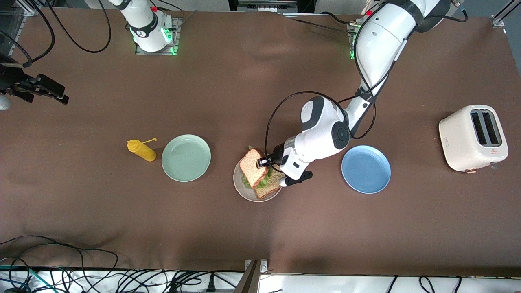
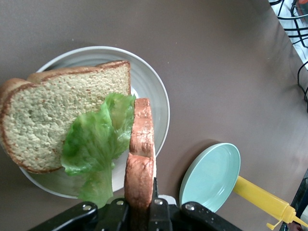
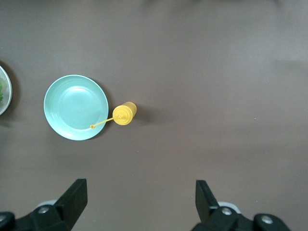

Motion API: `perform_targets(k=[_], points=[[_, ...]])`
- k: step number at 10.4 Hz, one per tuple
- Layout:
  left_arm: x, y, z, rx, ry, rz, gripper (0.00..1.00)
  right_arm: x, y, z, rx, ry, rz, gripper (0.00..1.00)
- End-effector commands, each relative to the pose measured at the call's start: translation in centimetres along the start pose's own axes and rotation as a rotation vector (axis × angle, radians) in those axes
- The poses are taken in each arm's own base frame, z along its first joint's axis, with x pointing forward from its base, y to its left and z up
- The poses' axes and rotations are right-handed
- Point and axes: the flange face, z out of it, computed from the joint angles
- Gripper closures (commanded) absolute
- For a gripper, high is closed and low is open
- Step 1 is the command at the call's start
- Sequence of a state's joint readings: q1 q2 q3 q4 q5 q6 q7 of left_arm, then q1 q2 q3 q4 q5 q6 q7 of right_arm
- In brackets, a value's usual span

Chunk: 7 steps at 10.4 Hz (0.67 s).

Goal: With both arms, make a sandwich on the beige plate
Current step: 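Lower the bread onto the lettuce and open the left gripper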

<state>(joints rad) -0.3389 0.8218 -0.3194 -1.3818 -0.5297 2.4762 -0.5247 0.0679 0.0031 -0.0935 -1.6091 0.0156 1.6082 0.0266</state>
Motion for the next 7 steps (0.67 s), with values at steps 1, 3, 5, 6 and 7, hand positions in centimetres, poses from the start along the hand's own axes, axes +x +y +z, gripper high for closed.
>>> perform_targets(k=[1,3,5,6,7], points=[[-0.4,0.6,1.7,-0.028,0.011,0.018,1.00,-0.2,0.1,-0.6,0.012,-0.002,-0.005,0.00],[0.2,0.3,2.3,-0.033,0.018,0.013,1.00,-0.2,0.1,-0.6,0.012,-0.004,-0.005,0.00],[1.2,-0.3,2.3,-0.032,0.027,0.019,1.00,-0.3,0.2,-0.6,0.012,-0.010,-0.005,0.00],[1.6,-0.3,2.2,-0.036,0.032,0.022,1.00,-0.3,0.2,-0.7,0.012,-0.008,-0.006,0.00],[2.0,-0.5,1.8,-0.037,0.039,0.016,1.00,-0.3,0.2,-0.7,0.012,-0.008,-0.006,0.00]])
